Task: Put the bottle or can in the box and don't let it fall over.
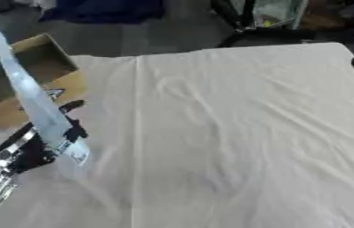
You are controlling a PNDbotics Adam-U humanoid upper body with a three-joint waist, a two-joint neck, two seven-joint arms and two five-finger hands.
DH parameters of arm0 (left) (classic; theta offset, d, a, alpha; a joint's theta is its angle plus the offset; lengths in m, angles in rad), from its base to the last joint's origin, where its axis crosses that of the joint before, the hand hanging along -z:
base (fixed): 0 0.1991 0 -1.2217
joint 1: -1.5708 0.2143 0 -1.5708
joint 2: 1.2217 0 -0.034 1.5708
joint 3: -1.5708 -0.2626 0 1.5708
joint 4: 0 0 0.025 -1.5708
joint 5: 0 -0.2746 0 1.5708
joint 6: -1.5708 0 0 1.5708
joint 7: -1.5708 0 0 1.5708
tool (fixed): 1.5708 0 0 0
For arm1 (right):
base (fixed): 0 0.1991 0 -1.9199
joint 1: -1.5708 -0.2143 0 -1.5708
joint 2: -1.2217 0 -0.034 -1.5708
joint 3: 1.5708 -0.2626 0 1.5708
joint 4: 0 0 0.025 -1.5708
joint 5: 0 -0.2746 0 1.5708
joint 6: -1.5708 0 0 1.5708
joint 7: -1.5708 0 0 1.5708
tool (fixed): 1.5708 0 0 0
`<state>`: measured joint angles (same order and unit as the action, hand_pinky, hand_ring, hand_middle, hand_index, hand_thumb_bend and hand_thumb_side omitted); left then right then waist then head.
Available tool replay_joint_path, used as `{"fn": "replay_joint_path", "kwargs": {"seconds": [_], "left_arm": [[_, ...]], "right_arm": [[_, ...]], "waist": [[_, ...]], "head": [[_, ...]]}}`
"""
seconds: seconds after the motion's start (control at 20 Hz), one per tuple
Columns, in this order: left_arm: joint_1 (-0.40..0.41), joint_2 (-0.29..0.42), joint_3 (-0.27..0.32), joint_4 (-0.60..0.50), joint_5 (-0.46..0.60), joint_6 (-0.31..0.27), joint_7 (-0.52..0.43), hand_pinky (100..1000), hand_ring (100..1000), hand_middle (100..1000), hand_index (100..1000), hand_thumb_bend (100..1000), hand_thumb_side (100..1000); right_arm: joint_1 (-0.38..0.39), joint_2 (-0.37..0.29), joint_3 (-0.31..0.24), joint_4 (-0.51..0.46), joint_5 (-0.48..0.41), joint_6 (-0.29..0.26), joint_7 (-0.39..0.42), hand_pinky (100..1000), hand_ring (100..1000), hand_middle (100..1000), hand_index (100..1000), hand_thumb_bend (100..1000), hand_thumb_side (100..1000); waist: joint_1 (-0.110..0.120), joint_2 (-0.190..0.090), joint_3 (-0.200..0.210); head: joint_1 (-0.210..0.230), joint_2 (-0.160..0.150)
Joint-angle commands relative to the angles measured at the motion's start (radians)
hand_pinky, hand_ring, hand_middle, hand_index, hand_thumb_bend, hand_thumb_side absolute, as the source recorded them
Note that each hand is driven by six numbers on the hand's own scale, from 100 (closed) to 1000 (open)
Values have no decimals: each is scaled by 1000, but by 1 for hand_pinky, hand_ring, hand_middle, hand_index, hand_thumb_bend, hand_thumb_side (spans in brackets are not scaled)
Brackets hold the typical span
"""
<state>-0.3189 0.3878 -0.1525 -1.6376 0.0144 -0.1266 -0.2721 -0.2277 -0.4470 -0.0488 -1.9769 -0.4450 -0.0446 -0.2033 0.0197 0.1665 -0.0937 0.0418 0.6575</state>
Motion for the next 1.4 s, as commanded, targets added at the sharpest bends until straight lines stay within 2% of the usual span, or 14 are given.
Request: {"fn": "replay_joint_path", "kwargs": {"seconds": [0.05, 0.25, 0.6, 1.0, 1.4], "left_arm": [[-26, 33, 26, -61, 23, -16, 39, 1000, 654, 1000, 102, 100, 672], [-49, 49, 56, -115, 69, -6, 75, 1000, 650, 1000, 101, 100, 672], [-101, 107, 156, -141, 148, 31, 173, 1000, 639, 1000, 100, 100, 672], [-164, 168, 217, -71, 227, 70, 214, 1000, 637, 1000, 101, 100, 672], [-263, 209, 220, 60, 228, 68, 204, 1000, 646, 1000, 102, 100, 672]], "right_arm": [[-8, -27, -10, -23, -5, -3, -4, 1000, 1000, 947, 1000, 100, 470], [-7, -28, -11, -23, -6, -2, -5, 1000, 1000, 947, 1000, 100, 470], [-1, -30, -12, -23, -2, -1, -6, 1000, 1000, 948, 1000, 100, 470], [1, -30, -13, -23, 2, -1, -7, 1000, 1000, 948, 1000, 100, 470], [0, -29, -12, -23, 5, -1, -5, 1000, 1000, 948, 1000, 100, 470]], "waist": [[-1, -13, 0], [0, -16, 3], [2, -18, 9], [2, -17, 11], [2, -14, 8]], "head": [[-2, -9], [-4, -9], [-9, -5], [-16, -6], [-18, -13]]}}
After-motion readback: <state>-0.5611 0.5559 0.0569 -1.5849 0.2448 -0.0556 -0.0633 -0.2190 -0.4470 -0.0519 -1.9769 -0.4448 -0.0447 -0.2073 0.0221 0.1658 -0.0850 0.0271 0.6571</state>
